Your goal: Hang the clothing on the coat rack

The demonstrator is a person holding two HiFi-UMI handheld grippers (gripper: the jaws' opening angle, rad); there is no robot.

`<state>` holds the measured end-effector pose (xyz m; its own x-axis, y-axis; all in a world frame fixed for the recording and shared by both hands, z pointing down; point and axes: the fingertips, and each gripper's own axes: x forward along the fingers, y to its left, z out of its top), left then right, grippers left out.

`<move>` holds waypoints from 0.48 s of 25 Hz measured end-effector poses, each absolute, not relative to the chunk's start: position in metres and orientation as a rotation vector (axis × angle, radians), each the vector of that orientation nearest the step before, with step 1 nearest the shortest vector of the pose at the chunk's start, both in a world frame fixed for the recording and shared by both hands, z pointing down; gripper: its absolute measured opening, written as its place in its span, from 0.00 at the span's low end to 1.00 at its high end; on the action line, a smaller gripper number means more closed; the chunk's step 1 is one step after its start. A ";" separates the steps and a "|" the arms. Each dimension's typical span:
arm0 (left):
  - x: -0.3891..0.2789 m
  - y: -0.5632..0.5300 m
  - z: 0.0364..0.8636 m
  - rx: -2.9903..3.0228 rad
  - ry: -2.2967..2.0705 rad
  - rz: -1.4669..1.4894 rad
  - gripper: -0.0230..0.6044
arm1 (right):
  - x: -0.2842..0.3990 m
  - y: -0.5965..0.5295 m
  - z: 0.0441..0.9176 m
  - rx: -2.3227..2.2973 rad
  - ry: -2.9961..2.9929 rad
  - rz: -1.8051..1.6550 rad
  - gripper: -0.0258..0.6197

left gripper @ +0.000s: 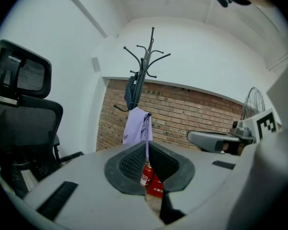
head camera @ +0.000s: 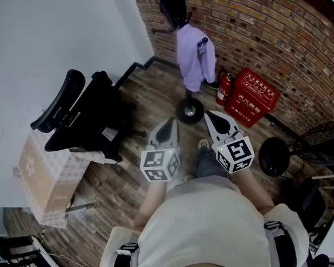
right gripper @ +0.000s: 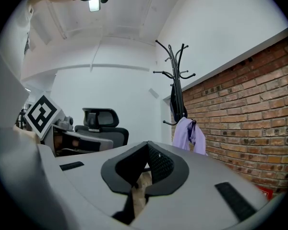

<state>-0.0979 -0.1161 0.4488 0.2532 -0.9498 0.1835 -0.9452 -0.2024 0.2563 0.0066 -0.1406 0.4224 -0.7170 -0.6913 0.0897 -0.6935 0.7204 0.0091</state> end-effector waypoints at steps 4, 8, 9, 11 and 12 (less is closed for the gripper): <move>-0.097 -0.119 0.449 2.215 -1.744 -0.022 0.06 | 0.007 -0.143 0.422 1.136 -2.835 0.039 0.04; -0.095 -0.121 0.448 2.219 -1.745 -0.013 0.06 | 0.008 -0.147 0.420 1.146 -2.841 0.045 0.04; -0.095 -0.122 0.448 2.219 -1.747 -0.011 0.06 | 0.009 -0.148 0.420 1.147 -2.842 0.048 0.04; -0.094 -0.122 0.448 2.218 -1.748 -0.009 0.06 | 0.010 -0.149 0.420 1.148 -2.843 0.054 0.04; -0.093 -0.123 0.448 2.218 -1.748 -0.008 0.06 | 0.010 -0.150 0.420 1.148 -2.844 0.057 0.04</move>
